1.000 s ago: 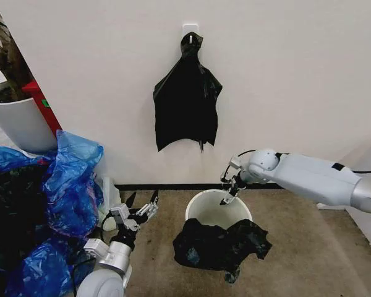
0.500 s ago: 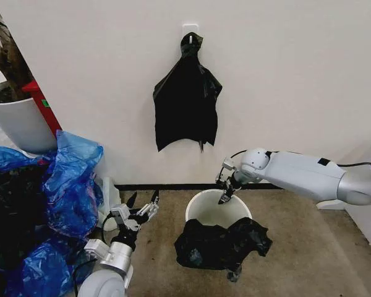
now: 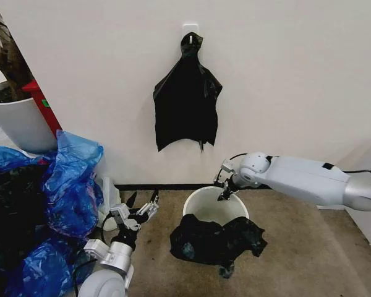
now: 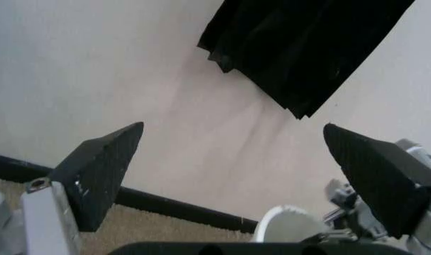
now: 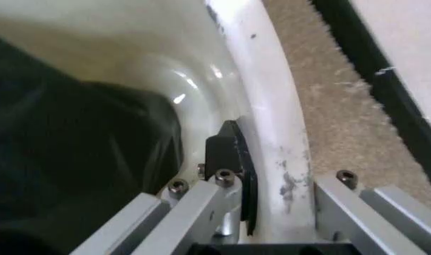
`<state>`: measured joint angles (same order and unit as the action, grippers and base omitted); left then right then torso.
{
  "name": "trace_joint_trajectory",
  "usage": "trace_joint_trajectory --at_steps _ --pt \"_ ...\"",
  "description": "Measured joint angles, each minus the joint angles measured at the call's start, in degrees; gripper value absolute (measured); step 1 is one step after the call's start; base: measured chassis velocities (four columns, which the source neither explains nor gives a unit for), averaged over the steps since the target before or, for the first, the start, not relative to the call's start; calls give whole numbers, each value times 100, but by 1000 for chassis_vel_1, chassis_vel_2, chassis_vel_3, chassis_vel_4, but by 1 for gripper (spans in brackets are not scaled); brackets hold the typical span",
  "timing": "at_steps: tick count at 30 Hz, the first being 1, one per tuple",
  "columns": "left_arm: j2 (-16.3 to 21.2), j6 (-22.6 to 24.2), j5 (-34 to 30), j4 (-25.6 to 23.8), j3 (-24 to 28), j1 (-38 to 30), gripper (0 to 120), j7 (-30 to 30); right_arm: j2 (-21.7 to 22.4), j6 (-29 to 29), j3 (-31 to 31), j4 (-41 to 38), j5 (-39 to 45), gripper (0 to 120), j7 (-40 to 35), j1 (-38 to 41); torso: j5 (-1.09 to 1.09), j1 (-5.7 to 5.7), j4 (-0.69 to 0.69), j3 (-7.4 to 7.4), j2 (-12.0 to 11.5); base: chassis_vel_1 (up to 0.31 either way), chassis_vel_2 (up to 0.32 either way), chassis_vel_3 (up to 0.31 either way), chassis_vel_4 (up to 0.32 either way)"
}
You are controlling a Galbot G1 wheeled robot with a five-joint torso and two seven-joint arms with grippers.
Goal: Place the garbage bag over the trash bin.
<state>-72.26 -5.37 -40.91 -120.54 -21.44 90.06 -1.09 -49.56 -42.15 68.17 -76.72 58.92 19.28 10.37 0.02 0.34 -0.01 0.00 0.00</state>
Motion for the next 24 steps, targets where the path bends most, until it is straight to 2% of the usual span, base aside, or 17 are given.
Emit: trace_joint_trajectory --at_steps 2,5,6,7,9,11,12,13,14,15,17,18,21,24 --pt "-7 0 5 0 2 2 100 0 100 0 -20 -109 49 0 -73 14 0 0 0 0 0 0 0 0 0" --pt "-25 -1 17 -2 10 -8 100 -9 535 2 -224 -588 429 0 -531 13 0 0 -1 0 0 0 0 0 0" --pt "-27 -1 28 -2 7 -28 100 -18 741 2 -403 -816 708 0 -832 -63 -2 0 0 0 0 0 0 0 0" --pt "-27 -1 35 5 -7 -64 100 -42 1082 4 -656 -1244 1342 0 -1525 -210 2 0 0 0 0 0 0 0 0" --pt "-27 -2 35 8 -10 -70 100 -47 1143 4 -701 -1324 1478 0 -1667 -243 2 0 1 0 0 0 0 0 0" --pt "-26 -2 23 23 -44 -123 100 -82 1643 4 -1358 -2022 2825 0 -3187 -740 0 0 -1 0 0 0 0 0 0" --pt "-23 -2 18 34 -54 -138 100 -90 1764 3 -1642 -2197 3274 0 -3666 -960 1 0 -2 0 0 0 0 0 0" --pt "-21 -4 12 48 -65 -157 100 -94 1914 3 -2286 -2505 4030 0 -4484 -1421 -3 0 -5 0 0 0 0 0 0" --pt "-21 -4 12 48 -65 -157 100 -94 1914 3 -2286 -2505 4030 0 -4484 -1421 -3 0 -5 0 0 0 0 0 0" --pt "-18 -4 7 52 -67 -167 100 -97 1953 4 -2657 -2642 4389 0 -4891 -1699 -4 0 -6 -1 0 0 0 0 0" --pt "-8 -4 3 57 -66 -186 100 -98 1953 12 -3678 -2932 5274 0 -6004 -2413 3 0 -3 -1 0 0 0 0 0" --pt "-11 -4 2 64 -57 -206 100 -99 1918 37 -4530 -3209 6007 0 -6965 -3053 -5 0 2 0 0 0 0 0 0" --pt "-45 -7 4 67 -35 -223 100 -92 2003 218 -5168 -3573 6037 0 -7245 -3866 1 0 1 0 0 0 0 0 0" --pt "-73 -27 4 62 -32 -211 100 -86 1975 398 -5517 -3739 5999 0 -7463 -4320 -3 0 -4 -1 0 0 0 0 0"
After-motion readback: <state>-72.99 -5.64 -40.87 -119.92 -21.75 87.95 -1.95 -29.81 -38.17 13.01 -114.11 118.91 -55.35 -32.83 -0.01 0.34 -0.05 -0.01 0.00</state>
